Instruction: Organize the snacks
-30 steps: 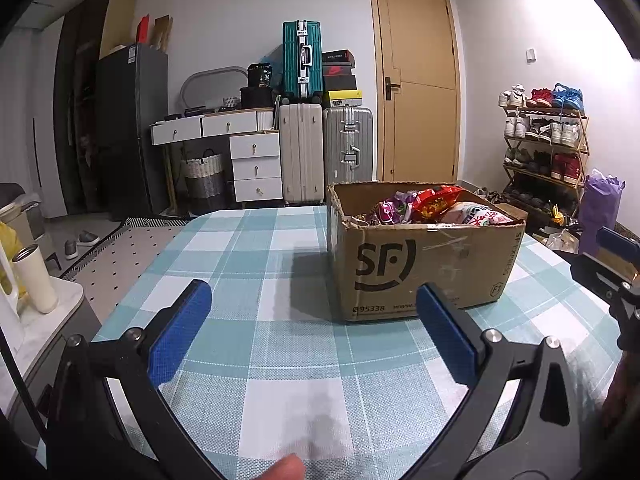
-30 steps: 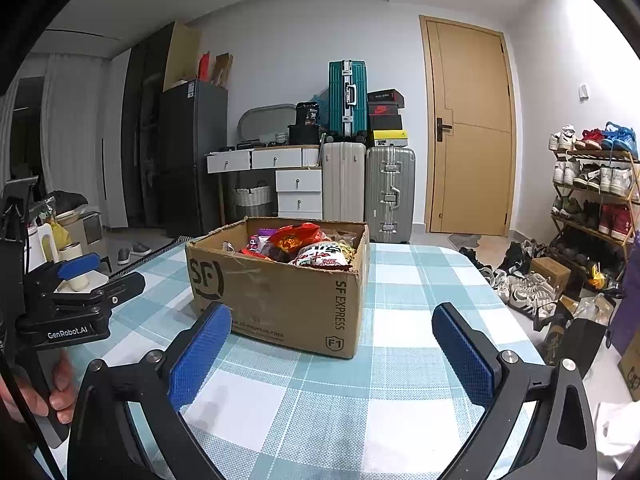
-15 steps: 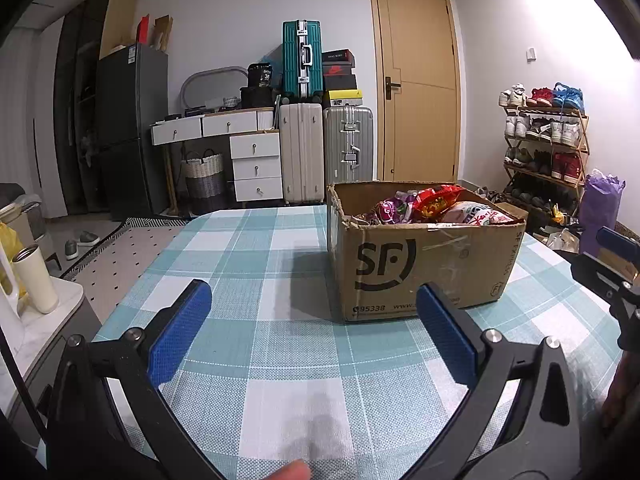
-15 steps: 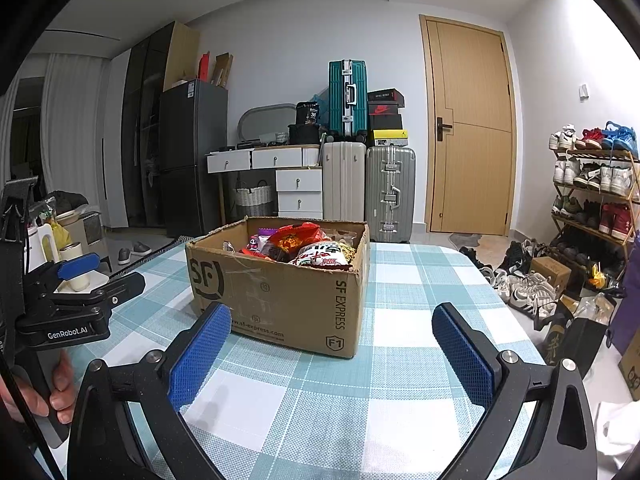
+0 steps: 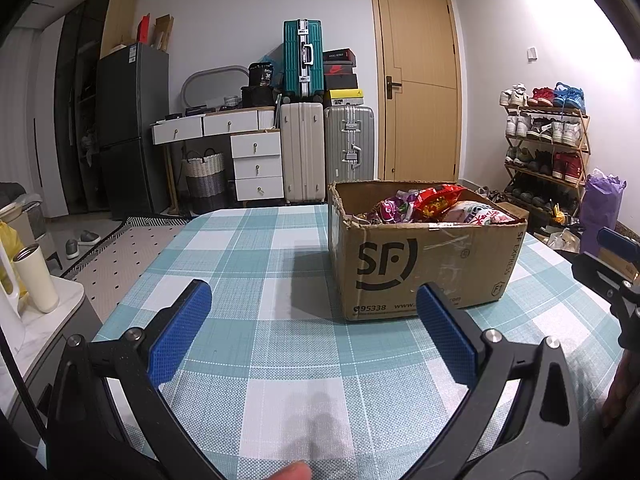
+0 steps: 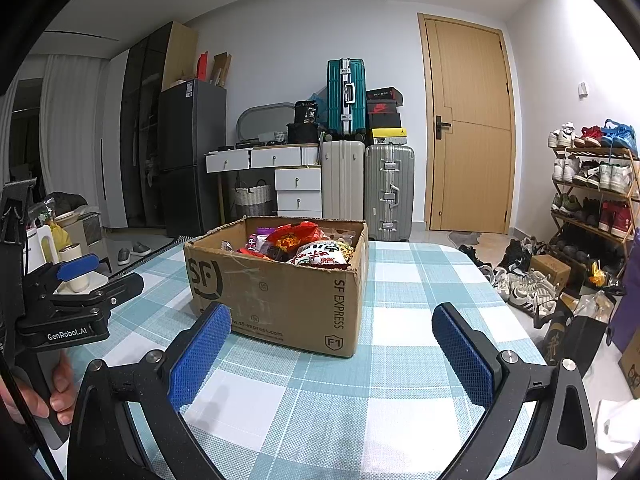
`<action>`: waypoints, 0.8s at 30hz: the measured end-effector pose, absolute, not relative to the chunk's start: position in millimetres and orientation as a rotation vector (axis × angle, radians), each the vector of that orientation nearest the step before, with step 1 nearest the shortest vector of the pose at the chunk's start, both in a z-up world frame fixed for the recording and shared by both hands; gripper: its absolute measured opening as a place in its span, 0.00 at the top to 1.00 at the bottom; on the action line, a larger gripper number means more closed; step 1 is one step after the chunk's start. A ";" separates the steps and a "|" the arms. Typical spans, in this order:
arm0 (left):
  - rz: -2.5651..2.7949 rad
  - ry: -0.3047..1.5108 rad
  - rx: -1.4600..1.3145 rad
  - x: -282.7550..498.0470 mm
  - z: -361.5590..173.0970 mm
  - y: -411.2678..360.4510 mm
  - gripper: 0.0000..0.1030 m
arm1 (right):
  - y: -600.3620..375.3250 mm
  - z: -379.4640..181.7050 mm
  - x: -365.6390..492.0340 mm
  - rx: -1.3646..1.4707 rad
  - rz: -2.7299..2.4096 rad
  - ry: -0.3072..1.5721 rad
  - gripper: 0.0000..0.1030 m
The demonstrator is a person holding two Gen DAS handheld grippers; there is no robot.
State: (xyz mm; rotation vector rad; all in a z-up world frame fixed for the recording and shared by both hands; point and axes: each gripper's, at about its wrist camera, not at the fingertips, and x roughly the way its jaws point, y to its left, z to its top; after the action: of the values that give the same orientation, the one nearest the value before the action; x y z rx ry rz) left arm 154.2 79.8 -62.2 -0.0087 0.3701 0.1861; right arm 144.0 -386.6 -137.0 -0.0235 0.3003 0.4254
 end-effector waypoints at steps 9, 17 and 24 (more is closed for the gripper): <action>0.185 0.372 -0.011 154.1 -62.5 79.8 0.01 | -386.8 -136.9 144.1 -0.023 0.425 0.301 0.01; 0.185 0.376 -0.017 154.1 -63.9 81.9 0.01 | -386.6 -137.1 144.3 -0.022 0.425 0.301 0.01; 0.180 0.380 -0.011 155.1 -66.5 82.4 0.01 | -387.1 -136.6 144.1 -0.022 0.425 0.302 0.01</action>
State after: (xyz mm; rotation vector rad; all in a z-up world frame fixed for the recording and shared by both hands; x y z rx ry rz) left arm 155.1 82.4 -66.5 -0.0110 0.3801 0.1799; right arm 144.1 -387.1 -136.6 -0.0224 0.3016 0.4250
